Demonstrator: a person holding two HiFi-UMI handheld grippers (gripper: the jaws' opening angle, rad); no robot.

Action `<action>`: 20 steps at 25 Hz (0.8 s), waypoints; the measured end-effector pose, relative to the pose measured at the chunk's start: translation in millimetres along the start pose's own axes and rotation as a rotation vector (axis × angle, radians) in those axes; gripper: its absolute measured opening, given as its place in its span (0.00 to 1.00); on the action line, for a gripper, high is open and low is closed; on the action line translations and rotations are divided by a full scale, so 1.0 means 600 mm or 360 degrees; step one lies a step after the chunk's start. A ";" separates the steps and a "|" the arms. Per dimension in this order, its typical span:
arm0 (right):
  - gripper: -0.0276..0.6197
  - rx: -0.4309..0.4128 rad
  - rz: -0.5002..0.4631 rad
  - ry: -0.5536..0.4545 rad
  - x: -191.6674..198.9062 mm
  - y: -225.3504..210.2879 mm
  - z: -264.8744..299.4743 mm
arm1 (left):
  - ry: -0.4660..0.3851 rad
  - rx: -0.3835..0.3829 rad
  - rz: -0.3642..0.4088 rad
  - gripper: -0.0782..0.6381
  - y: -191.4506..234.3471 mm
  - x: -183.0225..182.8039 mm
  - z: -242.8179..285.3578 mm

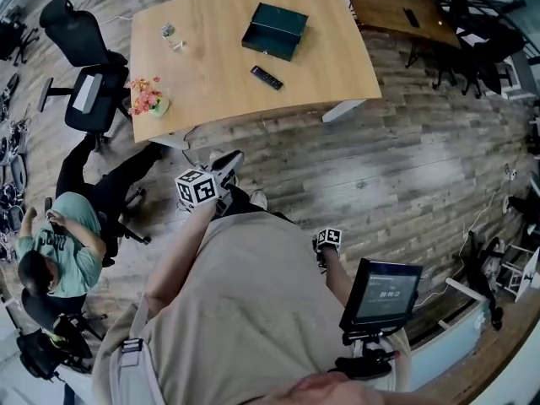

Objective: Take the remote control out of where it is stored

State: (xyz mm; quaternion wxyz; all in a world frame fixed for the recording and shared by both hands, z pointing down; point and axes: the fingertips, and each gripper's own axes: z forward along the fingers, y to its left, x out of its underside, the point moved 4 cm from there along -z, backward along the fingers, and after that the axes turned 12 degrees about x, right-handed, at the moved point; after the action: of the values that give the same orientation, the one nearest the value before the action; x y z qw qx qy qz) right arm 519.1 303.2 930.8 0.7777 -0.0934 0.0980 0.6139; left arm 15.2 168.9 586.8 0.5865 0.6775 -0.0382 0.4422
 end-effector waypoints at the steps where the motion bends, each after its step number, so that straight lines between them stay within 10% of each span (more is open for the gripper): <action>1: 0.20 -0.0016 0.0075 0.0013 0.030 -0.015 0.008 | 0.0033 0.0013 -0.0002 0.16 -0.016 0.017 0.005; 6: 0.20 -0.0123 0.0245 0.0014 0.108 -0.007 0.036 | 0.0125 0.0018 0.0043 0.16 -0.072 0.060 -0.013; 20: 0.20 -0.0210 -0.0352 -0.0469 -0.101 0.263 -0.065 | -0.0053 0.0070 0.0136 0.16 -0.109 0.029 -0.162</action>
State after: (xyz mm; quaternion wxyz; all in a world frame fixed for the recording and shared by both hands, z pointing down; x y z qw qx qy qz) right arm 350.2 272.4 905.4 0.8386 -0.0635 -0.0684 0.5367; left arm 9.0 277.5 540.5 0.5513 0.6954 -0.0671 0.4562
